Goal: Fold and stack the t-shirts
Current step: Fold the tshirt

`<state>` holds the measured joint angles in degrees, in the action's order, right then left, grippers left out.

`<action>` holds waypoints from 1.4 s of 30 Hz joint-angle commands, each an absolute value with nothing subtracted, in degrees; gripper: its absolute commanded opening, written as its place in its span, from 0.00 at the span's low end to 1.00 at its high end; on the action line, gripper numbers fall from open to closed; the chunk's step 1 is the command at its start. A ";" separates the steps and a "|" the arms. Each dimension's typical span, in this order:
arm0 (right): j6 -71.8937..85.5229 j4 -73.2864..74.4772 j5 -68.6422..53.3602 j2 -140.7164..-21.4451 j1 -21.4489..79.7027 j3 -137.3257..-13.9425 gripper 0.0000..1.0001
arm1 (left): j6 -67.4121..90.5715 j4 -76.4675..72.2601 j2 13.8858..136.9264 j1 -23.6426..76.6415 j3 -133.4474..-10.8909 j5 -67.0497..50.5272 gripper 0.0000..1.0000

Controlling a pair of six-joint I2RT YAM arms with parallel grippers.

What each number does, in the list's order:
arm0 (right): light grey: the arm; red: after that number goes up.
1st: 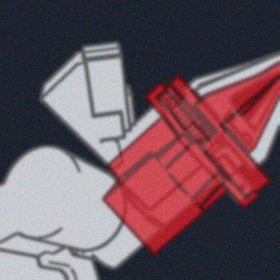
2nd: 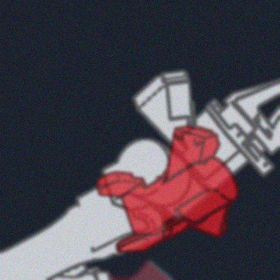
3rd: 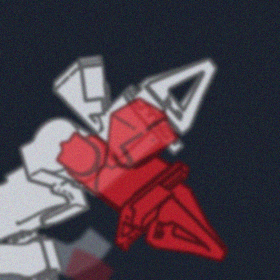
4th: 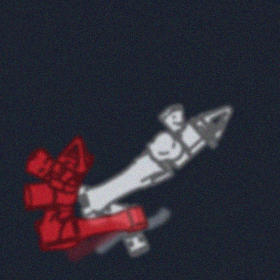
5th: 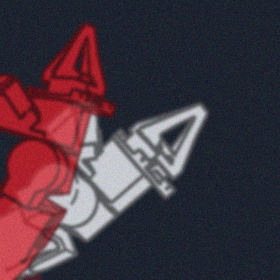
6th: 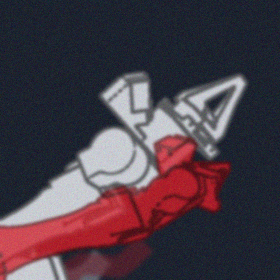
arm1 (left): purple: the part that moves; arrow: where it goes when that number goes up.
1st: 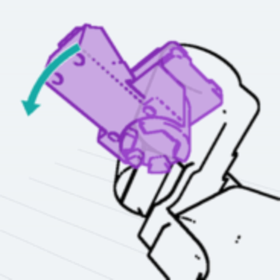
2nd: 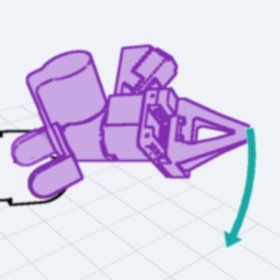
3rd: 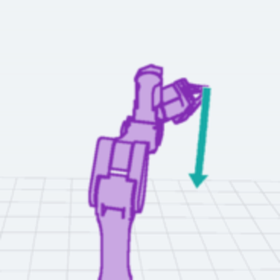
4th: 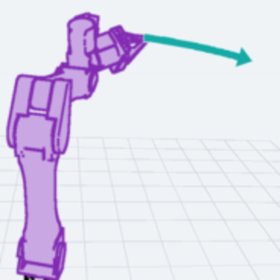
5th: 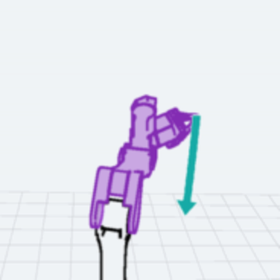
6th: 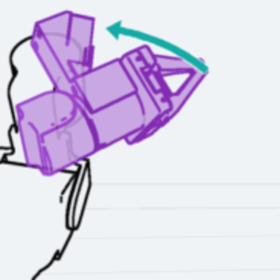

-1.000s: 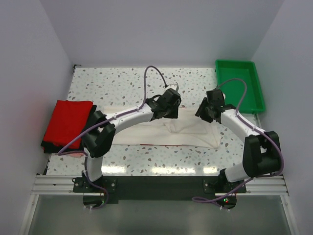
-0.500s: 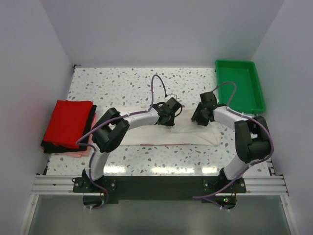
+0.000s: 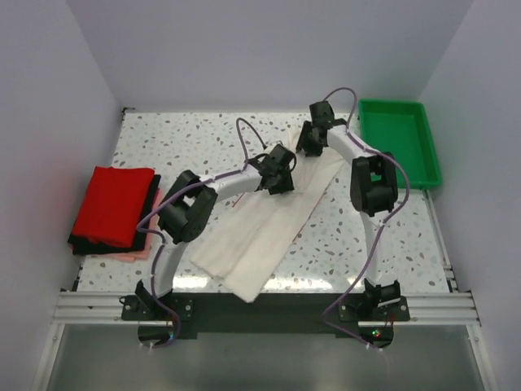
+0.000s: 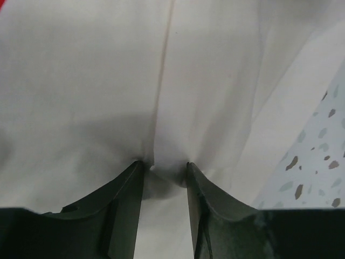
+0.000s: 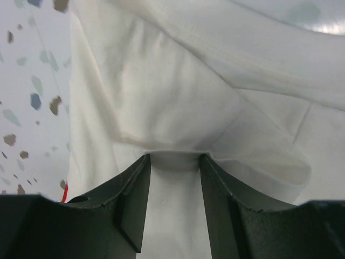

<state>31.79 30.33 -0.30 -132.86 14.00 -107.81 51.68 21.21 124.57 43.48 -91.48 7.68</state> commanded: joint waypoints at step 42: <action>17.84 37.35 9.23 -139.83 22.85 -116.19 0.67 | 47.63 16.44 94.57 49.13 -53.01 11.60 0.31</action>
